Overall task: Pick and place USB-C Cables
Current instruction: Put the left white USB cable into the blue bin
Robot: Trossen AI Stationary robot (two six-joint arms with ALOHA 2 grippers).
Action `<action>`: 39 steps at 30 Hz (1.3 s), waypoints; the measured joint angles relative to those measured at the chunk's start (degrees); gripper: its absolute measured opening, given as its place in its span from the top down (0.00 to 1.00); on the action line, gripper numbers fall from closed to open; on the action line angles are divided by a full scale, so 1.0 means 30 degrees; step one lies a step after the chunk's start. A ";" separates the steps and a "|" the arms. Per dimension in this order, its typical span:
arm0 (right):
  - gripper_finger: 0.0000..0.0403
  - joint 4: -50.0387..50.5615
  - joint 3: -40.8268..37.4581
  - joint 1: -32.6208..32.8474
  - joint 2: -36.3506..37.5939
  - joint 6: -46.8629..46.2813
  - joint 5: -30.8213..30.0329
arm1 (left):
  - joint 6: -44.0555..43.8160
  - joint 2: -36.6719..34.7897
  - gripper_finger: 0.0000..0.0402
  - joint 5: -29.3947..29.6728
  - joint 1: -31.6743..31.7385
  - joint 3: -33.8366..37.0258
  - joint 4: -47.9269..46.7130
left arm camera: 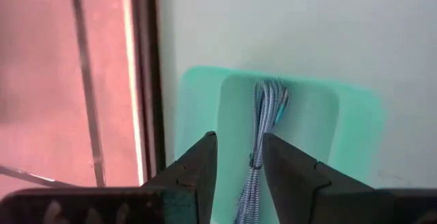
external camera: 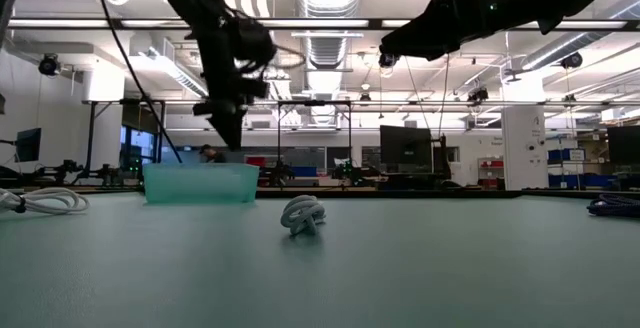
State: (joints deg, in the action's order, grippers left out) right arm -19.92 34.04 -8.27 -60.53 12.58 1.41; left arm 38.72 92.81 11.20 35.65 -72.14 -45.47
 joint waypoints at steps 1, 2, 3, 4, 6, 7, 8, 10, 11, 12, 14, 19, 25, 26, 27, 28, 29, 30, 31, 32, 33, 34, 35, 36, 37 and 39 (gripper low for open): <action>0.47 0.0000 0.0000 0.0000 0.0000 -0.0009 0.0004 | -0.0585 -0.0357 0.75 -0.0054 -0.0167 0.0045 0.0005; 0.47 0.0000 0.0000 0.0002 0.0000 -0.0016 0.0000 | -0.1218 -0.0753 0.75 -0.0102 -0.0390 0.0105 -0.0038; 0.47 0.0000 0.0000 0.0000 0.0000 -0.0058 0.0000 | -0.1864 -0.1081 0.75 -0.0150 -0.0640 0.0116 -0.0046; 0.47 -0.0003 0.0000 0.0004 0.0000 -0.0163 0.0003 | -0.2545 -0.1404 0.75 -0.0251 -0.0923 0.0116 0.0023; 0.47 -0.0003 0.0000 0.0000 0.0000 -0.0254 0.0005 | -0.3703 -0.2063 0.75 -0.0586 -0.1471 0.0167 0.0005; 0.47 -0.0008 0.0000 0.0000 0.0000 -0.0257 0.0000 | -0.4307 -0.2371 0.75 -0.0743 -0.1783 0.0181 -0.0001; 0.47 -0.0008 0.0000 0.0000 0.0000 -0.0257 0.0000 | -0.4886 -0.2624 0.75 -0.0976 -0.2116 0.0201 0.0081; 0.47 -0.0011 0.0003 0.0001 0.0000 -0.0360 0.0003 | -0.6142 -0.3175 0.75 -0.1182 -0.2761 0.0381 0.0152; 0.47 -0.0007 0.0000 0.0000 0.0000 -0.0463 0.0000 | -0.6801 -0.3411 0.75 -0.1217 -0.3123 0.0479 0.0161; 0.47 -0.0007 0.0000 0.0000 0.0000 -0.0585 0.0000 | -0.7414 -0.3655 0.75 -0.1221 -0.3498 0.0595 0.0290; 0.47 0.0000 0.0000 0.0000 0.0000 -0.0808 0.0000 | -0.8524 -0.3978 0.75 -0.1231 -0.4231 0.0765 0.0488; 0.47 0.0066 0.0000 0.0000 0.0000 -0.0949 0.0007 | -1.1269 -0.4344 0.75 -0.1231 -0.6140 0.1119 0.0497; 0.47 -0.0020 0.0002 0.0000 0.0000 -0.0764 0.0007 | -1.4195 -0.4407 0.75 -0.1245 -0.8588 0.2059 0.0464; 0.47 -0.0010 0.0025 0.0006 0.0000 -0.0759 0.0005 | -1.4727 -0.4407 0.75 -0.1242 -0.8970 0.2155 0.0459; 0.47 0.0000 0.0066 0.0000 0.0000 -0.0751 0.0007 | -1.5276 -0.4407 0.75 -0.1239 -0.9398 0.2270 0.0458; 0.47 -0.0007 0.0121 0.0000 0.0000 -0.0668 0.0007 | -1.5825 -0.4407 0.75 -0.1239 -0.9791 0.2375 0.0451; 0.47 -0.0014 0.0186 0.0007 0.0000 -0.0498 0.0007 | -1.6358 -0.4407 0.75 -0.1242 -1.0160 0.2493 0.0462; 0.47 -0.0022 0.0252 0.0000 0.0000 -0.0368 0.0000 | -1.6936 -0.4407 0.75 -0.1245 -1.0547 0.2608 0.0452; 0.47 -0.0029 0.0317 0.0003 0.0000 -0.0244 0.0007 | -1.7579 -0.4407 0.75 -0.1239 -1.0919 0.2724 0.0451; 0.47 -0.0007 0.0395 0.0004 0.0000 -0.0112 0.0007 | -1.8279 -0.4407 0.75 -0.1241 -1.1274 0.2859 0.0484; 0.47 -0.0007 0.0481 0.0002 0.0000 0.0087 0.0007 | -1.8998 -0.4407 0.75 -0.1241 -1.1606 0.3003 0.0458; 0.47 -0.0027 0.0560 0.0000 0.0000 0.0245 0.0007 | -1.9745 -0.4403 0.75 -0.1243 -1.1950 0.3166 0.0446; 0.47 -0.0026 0.0645 0.0006 0.0000 0.0434 0.0007 | -2.0502 -0.4400 0.75 -0.1241 -1.2270 0.3321 0.0424; 0.47 -0.0029 0.0725 0.0007 0.0000 0.0634 0.0007 | -2.1283 -0.4400 0.75 -0.1241 -1.2560 0.3485 0.0432; 0.47 -0.0027 0.0790 0.0007 0.0000 0.0807 0.0007 | -2.2065 -0.4400 0.75 -0.1246 -1.2855 0.3623 0.0395; 0.47 -0.0008 0.0928 0.0007 0.0000 0.1190 0.0007 | -2.3697 -0.4400 0.75 -0.1251 -1.3451 0.3925 0.0368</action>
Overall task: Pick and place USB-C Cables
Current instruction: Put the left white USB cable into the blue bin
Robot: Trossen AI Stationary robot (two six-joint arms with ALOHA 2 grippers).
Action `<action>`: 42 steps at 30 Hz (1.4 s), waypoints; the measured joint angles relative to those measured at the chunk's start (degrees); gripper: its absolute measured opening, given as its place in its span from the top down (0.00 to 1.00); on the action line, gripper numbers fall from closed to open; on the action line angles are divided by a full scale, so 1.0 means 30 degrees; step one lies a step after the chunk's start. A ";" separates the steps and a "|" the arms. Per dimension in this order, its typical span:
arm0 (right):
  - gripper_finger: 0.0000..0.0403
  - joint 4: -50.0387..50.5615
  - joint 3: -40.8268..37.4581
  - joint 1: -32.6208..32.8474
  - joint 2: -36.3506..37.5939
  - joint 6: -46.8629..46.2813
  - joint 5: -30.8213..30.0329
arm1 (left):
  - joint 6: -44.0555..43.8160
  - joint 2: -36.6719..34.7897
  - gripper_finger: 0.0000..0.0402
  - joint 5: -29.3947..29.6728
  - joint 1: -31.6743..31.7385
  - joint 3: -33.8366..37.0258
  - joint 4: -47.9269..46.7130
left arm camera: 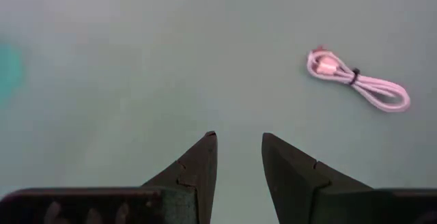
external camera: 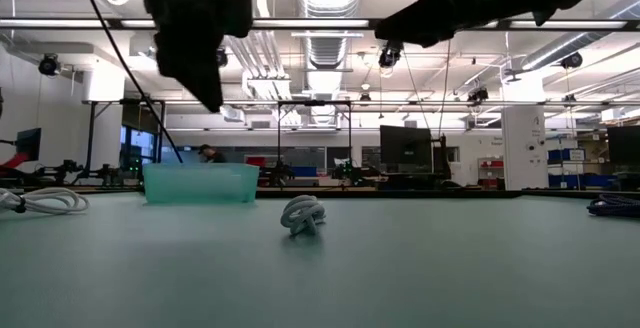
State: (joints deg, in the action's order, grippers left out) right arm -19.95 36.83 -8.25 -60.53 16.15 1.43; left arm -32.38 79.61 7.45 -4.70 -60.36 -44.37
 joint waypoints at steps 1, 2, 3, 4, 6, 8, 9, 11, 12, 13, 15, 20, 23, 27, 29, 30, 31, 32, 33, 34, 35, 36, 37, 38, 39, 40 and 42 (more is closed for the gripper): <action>0.47 -0.0007 0.0099 -0.0004 0.0000 0.0149 0.0000 | -0.0800 0.0000 0.75 -0.0032 -0.0271 0.0154 0.0005; 0.47 -0.0027 0.0182 0.0000 0.0000 0.0347 0.0000 | -0.1611 0.0000 0.75 -0.0103 -0.0552 0.0321 -0.0001; 0.47 -0.0020 0.0249 -0.0004 0.0000 0.0518 0.0000 | -0.2420 0.0000 0.75 -0.0274 -0.0826 0.0489 -0.0037; 0.47 -0.0009 0.0326 -0.0005 0.0000 0.0678 0.0000 | -0.3197 0.0007 0.75 -0.0449 -0.1094 0.0646 -0.0070; 0.47 0.0000 0.0503 0.0000 0.0000 0.0983 0.0000 | -0.4969 0.0007 0.75 -0.0993 -0.1659 0.0922 -0.0102; 0.47 -0.0016 0.0656 -0.0002 0.0000 0.1343 0.0000 | -0.6730 0.0015 0.75 -0.1520 -0.2280 0.1049 -0.0373; 0.47 -0.0014 0.0720 -0.0001 0.0000 0.1470 0.0000 | -0.7567 0.0015 0.75 -0.1657 -0.2608 0.1097 -0.0512; 0.47 -0.0014 0.0783 0.0000 0.0000 0.1807 0.0000 | -0.9073 0.0015 0.75 -0.1854 -0.3295 0.1239 -0.0585; 0.47 -0.0005 0.0809 0.0000 0.0000 0.1965 0.0000 | -0.9764 0.0022 0.75 -0.1916 -0.3631 0.1282 -0.0568; 0.47 -0.0007 0.0852 -0.0007 0.0000 0.2099 0.0000 | -1.0504 0.0022 0.75 -0.1938 -0.4001 0.1349 -0.0547; 0.47 -0.0014 0.0908 -0.0007 0.0000 0.2340 0.0000 | -1.2028 0.0022 0.75 -0.2022 -0.4661 0.1510 -0.0540; 0.47 -0.0087 0.1017 -0.0007 0.0000 0.2639 -0.0002 | -1.5442 0.0022 0.75 -0.2429 -0.6229 0.2093 -0.0508; 0.47 -0.0116 0.1017 -0.0007 0.0000 0.2800 0.0000 | -1.7060 0.0022 0.75 -0.2551 -0.6970 0.2242 -0.0522; 0.47 -0.0128 0.1017 -0.0007 0.0000 0.2794 -0.0003 | -1.8596 0.0022 0.75 -0.2610 -0.7743 0.2245 -0.0514; 0.47 -0.0121 0.1017 -0.0007 0.0000 0.2794 0.0000 | -1.9094 0.0022 0.75 -0.2610 -0.8023 0.2245 -0.0507; 0.47 -0.0112 0.1017 -0.0007 0.0000 0.2774 0.0000 | -1.9309 0.0022 0.75 -0.2610 -0.8133 0.2245 -0.0508; 0.47 -0.0093 0.1017 -0.0007 0.0000 0.2669 0.0000 | -1.9645 0.0022 0.75 -0.2605 -0.8246 0.2245 -0.0502; 0.47 -0.0079 0.1017 -0.0007 0.0000 0.2608 0.0000 | -1.9938 0.0022 0.75 -0.2601 -0.8359 0.2252 -0.0487; 0.47 -0.0039 0.1017 -0.0007 0.0000 0.2490 0.0000 | -2.0230 0.0022 0.75 -0.2595 -0.8477 0.2252 -0.0460; 0.47 -0.0016 0.1017 -0.0007 0.0000 0.2470 -0.0002 | -2.0525 0.0022 0.75 -0.2591 -0.8617 0.2260 -0.0390; 0.47 -0.0014 0.1017 -0.0007 0.0000 0.2390 0.0000 | -2.0752 0.0022 0.75 -0.2590 -0.8778 0.2260 -0.0328; 0.47 -0.0007 0.1017 -0.0007 0.0002 0.2330 0.0000 | -2.1061 0.0022 0.75 -0.2591 -0.8940 0.2260 -0.0314; 0.47 -0.0007 0.1017 -0.0007 0.0000 0.2282 0.0000 | -2.1380 0.0022 0.75 -0.2592 -0.9091 0.2260 -0.0328; 0.47 -0.0007 0.1017 -0.0007 0.0000 0.2207 0.0000 | -2.1704 0.0022 0.75 -0.2591 -0.9242 0.2260 -0.0332; 0.47 0.0001 0.1017 -0.0007 0.0000 0.2109 0.0000 | -2.2026 0.0022 0.75 -0.2594 -0.9394 0.2260 -0.0332; 0.47 0.0038 0.1017 -0.0007 0.0000 0.2102 0.0000 | -2.2274 0.0022 0.75 -0.2588 -0.9516 0.2260 -0.0340; 0.47 0.0127 0.1017 -0.0007 0.0000 0.2104 0.0000 | -2.2754 0.0022 0.75 -0.2588 -0.9755 0.2260 -0.0346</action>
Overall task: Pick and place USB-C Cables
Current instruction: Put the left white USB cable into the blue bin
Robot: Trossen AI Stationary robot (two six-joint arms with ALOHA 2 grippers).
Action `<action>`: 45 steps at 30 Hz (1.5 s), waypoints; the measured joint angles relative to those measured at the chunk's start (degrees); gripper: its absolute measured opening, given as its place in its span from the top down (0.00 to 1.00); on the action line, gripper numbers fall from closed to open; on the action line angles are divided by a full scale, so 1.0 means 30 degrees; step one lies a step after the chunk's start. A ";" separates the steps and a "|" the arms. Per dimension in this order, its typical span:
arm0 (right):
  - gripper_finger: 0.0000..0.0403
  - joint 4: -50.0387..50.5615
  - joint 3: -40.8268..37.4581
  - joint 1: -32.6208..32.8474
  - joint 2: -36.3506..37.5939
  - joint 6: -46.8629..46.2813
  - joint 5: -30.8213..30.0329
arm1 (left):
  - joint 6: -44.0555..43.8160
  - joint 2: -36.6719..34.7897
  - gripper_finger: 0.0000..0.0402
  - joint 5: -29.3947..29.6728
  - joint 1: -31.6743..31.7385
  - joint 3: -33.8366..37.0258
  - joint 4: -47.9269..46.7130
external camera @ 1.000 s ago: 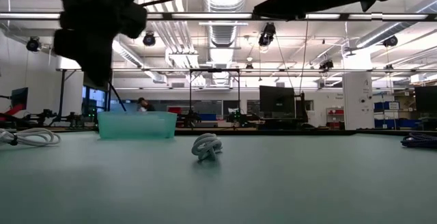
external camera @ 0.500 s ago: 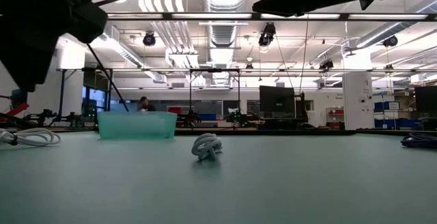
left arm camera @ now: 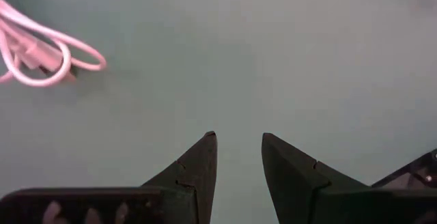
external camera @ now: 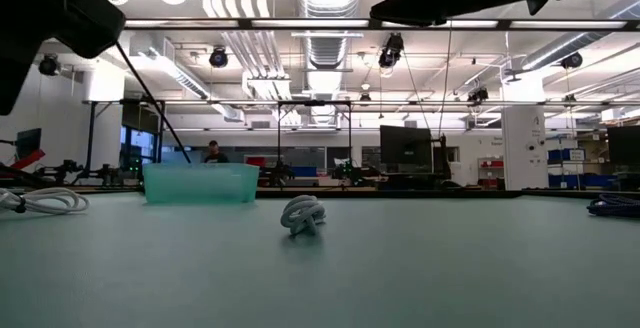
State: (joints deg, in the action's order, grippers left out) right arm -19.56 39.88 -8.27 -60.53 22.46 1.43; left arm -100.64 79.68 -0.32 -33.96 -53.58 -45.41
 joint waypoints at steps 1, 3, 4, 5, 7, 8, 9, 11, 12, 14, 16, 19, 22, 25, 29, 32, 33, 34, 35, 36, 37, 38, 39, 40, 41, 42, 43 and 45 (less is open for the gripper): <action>0.47 0.0021 0.0000 0.0000 0.0000 0.0005 0.0000 | -0.0233 0.0000 0.75 0.0006 -0.0099 0.0000 -0.0007; 0.47 0.0041 0.0000 0.0000 0.0000 0.0005 0.0000 | -0.0343 0.0000 0.75 0.0010 -0.0232 0.0009 -0.0032; 0.47 0.0041 0.0000 0.0000 0.0000 0.0005 0.0000 | -0.0343 0.0000 0.75 0.0010 -0.0255 0.0038 -0.0047; 0.47 0.0041 0.0000 0.0000 0.0000 0.0012 0.0000 | -0.0341 0.0000 0.75 0.0009 -0.0252 0.0062 -0.0204; 0.47 0.0041 0.0000 0.0000 0.0000 0.0027 0.0000 | -0.0336 0.0000 0.75 0.0133 -0.0252 0.0080 -0.0825; 0.47 0.0041 0.0000 0.0000 0.0000 0.0027 -0.0005 | -0.0340 0.0000 0.75 0.0141 -0.0252 0.0080 -0.1181; 0.47 0.0041 0.0000 0.0000 0.0000 0.0031 0.0000 | -0.0350 0.0000 0.75 0.0215 -0.0252 0.0080 -0.1608; 0.47 0.0041 0.0000 0.0000 0.0000 0.0042 0.0000 | -0.0480 0.0000 0.75 0.0294 -0.0252 0.0080 -0.2648; 0.47 0.0041 0.0000 0.0000 0.0000 0.0043 0.0000 | -0.0789 0.0000 0.75 0.0345 -0.0252 0.0080 -0.3171; 0.47 0.0034 0.0000 0.0000 0.0000 0.0056 0.0000 | -0.1444 0.0000 0.75 0.0646 -0.0245 0.0080 -0.4424; 0.47 0.0041 0.0000 0.0000 0.0000 0.0078 -0.0005 | -0.1853 0.0000 0.75 0.0983 -0.0235 0.0087 -0.5470; 0.47 0.0041 0.0000 0.0001 0.0000 0.0093 0.0000 | -0.1873 0.0000 0.75 0.1481 -0.0160 0.0092 -0.6671; 0.47 0.0041 0.0000 0.0001 0.0000 0.0188 0.0000 | -0.1852 0.0000 0.75 0.2352 0.0016 0.0136 -0.7085; 0.47 0.0041 0.0000 0.0004 0.0000 0.0209 -0.0003 | -0.1430 0.0000 0.75 0.2949 0.0329 0.0268 -0.7107; 0.47 0.0041 0.0000 0.0000 0.0000 0.0209 0.0000 | -0.0733 0.0000 0.75 0.3111 0.0730 0.0716 -0.7036; 0.47 0.0096 0.0000 0.0005 0.0000 0.0202 -0.0007 | -0.0359 -0.0036 0.75 0.3171 0.0977 0.1286 -0.7024; 0.47 0.0151 0.0000 0.0007 0.0000 0.0209 0.0000 | -0.0297 -0.0037 0.75 0.3203 0.1051 0.1470 -0.7009; 0.47 0.0213 0.0000 0.0003 0.0000 0.0211 -0.0002 | -0.0249 -0.0044 0.75 0.3220 0.1131 0.1638 -0.7009; 0.47 0.0275 0.0000 0.0000 0.0000 0.0216 0.0000 | -0.0222 -0.0078 0.75 0.3234 0.1209 0.1791 -0.6996; 0.47 0.0294 0.0000 0.0002 0.0000 0.0224 0.0000 | -0.0183 -0.0118 0.74 0.3268 0.1284 0.1953 -0.6986; 0.47 0.0289 0.0000 0.0003 0.0000 0.0224 0.0000 | -0.0176 -0.0194 0.73 0.3286 0.1343 0.2129 -0.6842; 0.47 0.0292 0.0000 0.0004 0.0000 0.0224 -0.0003 | -0.0176 -0.0270 0.72 0.3286 0.1382 0.2310 -0.6655; 0.47 0.0289 0.0000 0.0000 0.0000 0.0224 0.0000 | -0.0180 -0.0371 0.70 0.3293 0.1420 0.2543 -0.6396; 0.47 0.0296 0.0000 0.0000 0.0000 0.0224 -0.0007 | -0.0190 -0.0472 0.68 0.3290 0.1431 0.2786 -0.6181; 0.47 0.0296 0.0000 0.0007 0.0000 0.0224 0.0000 | -0.0197 -0.0614 0.66 0.3288 0.1431 0.3035 -0.5930; 0.47 0.0296 0.0000 0.0001 0.0000 0.0224 -0.0006 | -0.0235 -0.0711 0.63 0.3288 0.1460 0.3209 -0.5763; 0.47 0.0296 0.0000 0.0001 0.0000 0.0224 0.0000 | -0.0290 -0.0778 0.61 0.3293 0.1472 0.3405 -0.5586; 0.47 0.0303 0.0000 0.0002 0.0000 0.0229 -0.0005 | -0.0335 -0.0859 0.56 0.3293 0.1581 0.3758 -0.5351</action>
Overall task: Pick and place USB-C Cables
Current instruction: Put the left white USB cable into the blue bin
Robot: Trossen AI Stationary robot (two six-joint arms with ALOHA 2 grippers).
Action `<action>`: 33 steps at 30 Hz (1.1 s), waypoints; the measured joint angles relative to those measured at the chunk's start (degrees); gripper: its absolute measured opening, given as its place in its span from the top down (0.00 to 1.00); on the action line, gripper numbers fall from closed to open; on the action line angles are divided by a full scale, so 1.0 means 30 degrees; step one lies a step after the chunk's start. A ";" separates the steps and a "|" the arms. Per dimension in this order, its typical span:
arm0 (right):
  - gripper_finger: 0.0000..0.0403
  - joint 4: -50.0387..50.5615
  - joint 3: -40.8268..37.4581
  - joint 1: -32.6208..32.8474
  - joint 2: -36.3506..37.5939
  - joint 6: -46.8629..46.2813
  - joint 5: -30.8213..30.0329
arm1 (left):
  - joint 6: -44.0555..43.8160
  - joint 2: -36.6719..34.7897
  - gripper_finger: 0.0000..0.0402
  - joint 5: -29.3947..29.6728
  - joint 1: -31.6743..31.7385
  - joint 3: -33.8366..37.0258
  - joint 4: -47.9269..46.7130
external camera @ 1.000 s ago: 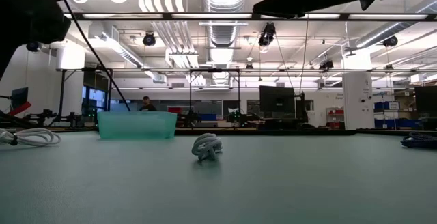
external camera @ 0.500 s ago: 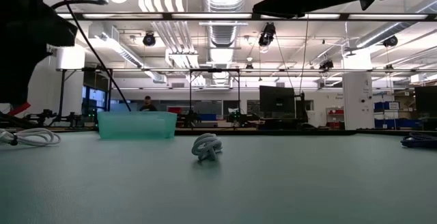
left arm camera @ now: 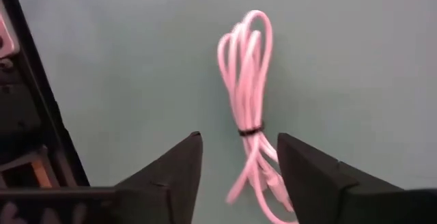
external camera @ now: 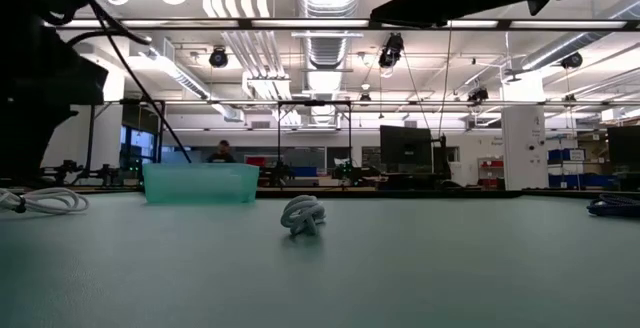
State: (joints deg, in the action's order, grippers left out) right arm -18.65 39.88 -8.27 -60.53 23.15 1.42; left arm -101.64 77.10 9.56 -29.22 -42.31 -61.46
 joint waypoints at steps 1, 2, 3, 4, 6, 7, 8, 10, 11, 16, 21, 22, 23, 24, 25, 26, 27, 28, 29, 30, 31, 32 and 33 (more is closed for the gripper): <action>0.47 0.0000 0.0000 0.0005 0.0000 0.0002 0.0001 | -0.0001 -0.0008 0.54 0.0006 0.0053 0.0184 0.0066; 0.47 0.0000 0.0000 -0.0002 0.0000 0.0002 0.0002 | 0.0012 -0.0008 0.53 0.0007 0.0134 0.0347 0.0234; 0.47 0.0011 0.0000 -0.0002 0.0000 0.0006 0.0000 | 0.0010 -0.0003 0.51 0.0012 0.0216 0.0476 0.0450; 0.47 0.0007 0.0000 -0.0001 0.0000 0.0021 -0.0001 | 0.0014 0.0014 0.50 0.0016 0.0286 0.0561 0.0566; 0.47 0.0031 0.0000 -0.0002 0.0000 0.0123 -0.0002 | 0.0056 0.0097 0.48 0.0066 0.0409 0.0680 0.0501; 0.47 0.0036 0.0000 0.0005 0.0000 0.0141 -0.0002 | 0.0074 0.0142 0.47 0.0141 0.0444 0.0730 0.0528; 0.47 0.0044 0.0000 0.0004 0.0000 0.0141 -0.0002 | 0.0079 0.0167 0.47 0.0196 0.0473 0.0760 0.0647; 0.47 0.0051 0.0000 -0.0002 0.0000 0.0141 -0.0002 | 0.0087 0.0167 0.47 0.0517 0.0492 0.0802 0.0978; 0.47 0.0063 0.0000 -0.0002 0.0000 0.0141 -0.0002 | 0.0090 0.0167 0.47 0.0604 0.0498 0.0803 0.1066; 0.47 0.0080 0.0000 -0.0002 0.0000 0.0141 -0.0002 | 0.0024 0.0167 0.47 0.0947 0.0498 0.1036 0.1526; 0.47 0.0153 0.0000 0.0002 0.0000 0.0144 -0.0002 | -0.0001 0.0167 0.47 0.0945 0.0515 0.1995 0.3291; 0.47 0.0153 0.0000 0.0001 0.0000 0.0144 -0.0002 | -0.0001 0.0174 0.47 0.0940 0.0527 0.2163 0.3608; 0.47 0.0155 0.0000 -0.0002 0.0000 0.0138 -0.0002 | -0.0007 0.0174 0.47 0.0940 0.0527 0.2297 0.3844; 0.47 0.0168 0.0000 0.0005 0.0000 0.0122 -0.0002 | -0.0001 0.0174 0.47 0.0940 0.0535 0.2369 0.4022; 0.47 0.0168 0.0000 0.0004 0.0000 0.0097 -0.0008 | -0.0008 0.0174 0.47 0.0940 0.0542 0.2376 0.4060; 0.47 0.0168 0.0000 -0.0002 0.0000 0.0097 -0.0002 | -0.0002 0.0174 0.47 0.0940 0.0542 0.2390 0.4068; 0.47 0.0168 0.0000 0.0004 0.0000 0.0097 -0.0002 | -0.0001 0.0174 0.47 0.0940 0.0542 0.2404 0.4037; 0.47 0.0177 0.0000 0.0001 0.0000 0.0074 -0.0002 | -0.0001 0.0174 0.47 0.0939 0.0542 0.2413 0.4037; 0.47 0.0208 0.0000 0.0003 0.0000 0.0012 -0.0002 | -0.0001 0.0174 0.47 0.0940 0.0542 0.2420 0.4054; 0.47 0.0250 0.0000 -0.0002 0.0000 -0.0020 -0.0008 | -0.0001 0.0174 0.47 0.0938 0.0542 0.2437 0.4066; 0.47 0.0290 0.0000 0.0000 0.0000 -0.0024 -0.0007 | -0.0001 0.0174 0.47 0.0933 0.0542 0.2468 0.4057; 0.47 0.0311 0.0000 0.0001 0.0000 -0.0032 -0.0007 | -0.0006 0.0174 0.47 0.0933 0.0542 0.2496 0.4051; 0.47 0.0313 0.0000 0.0005 0.0000 -0.0057 -0.0002 | -0.0008 0.0174 0.48 0.0933 0.0542 0.2512 0.4088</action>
State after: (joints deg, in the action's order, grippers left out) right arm -17.72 39.88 -8.25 -60.53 22.98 1.41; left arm -101.67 77.62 12.36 -27.59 -34.77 -49.20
